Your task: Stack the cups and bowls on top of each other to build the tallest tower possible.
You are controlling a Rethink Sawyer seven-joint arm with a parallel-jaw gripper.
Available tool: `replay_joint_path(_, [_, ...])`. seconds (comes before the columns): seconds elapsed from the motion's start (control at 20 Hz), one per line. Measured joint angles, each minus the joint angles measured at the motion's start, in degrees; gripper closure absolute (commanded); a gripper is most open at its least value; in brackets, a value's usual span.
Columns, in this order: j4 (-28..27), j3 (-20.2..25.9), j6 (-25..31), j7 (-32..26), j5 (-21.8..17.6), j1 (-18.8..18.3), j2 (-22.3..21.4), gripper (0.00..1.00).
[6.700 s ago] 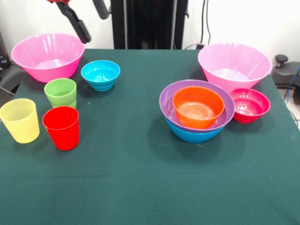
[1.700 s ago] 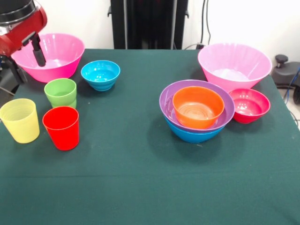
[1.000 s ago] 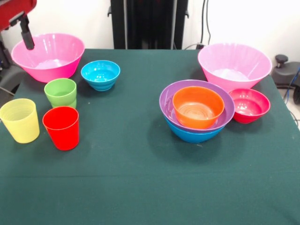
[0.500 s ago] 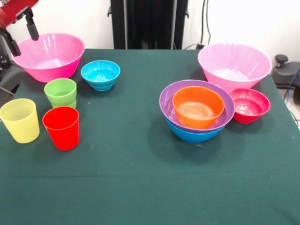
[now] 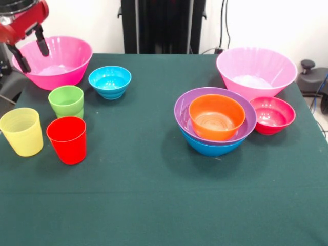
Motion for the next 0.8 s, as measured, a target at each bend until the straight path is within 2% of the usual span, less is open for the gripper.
replay_joint_path(0.4, [0.17, -0.02, -3.81, 0.0, -0.31, -0.56, 3.62, 0.0])
replay_joint_path(0.8, [0.37, -0.02, -4.18, 0.0, -0.57, -0.56, 5.69, 0.0])
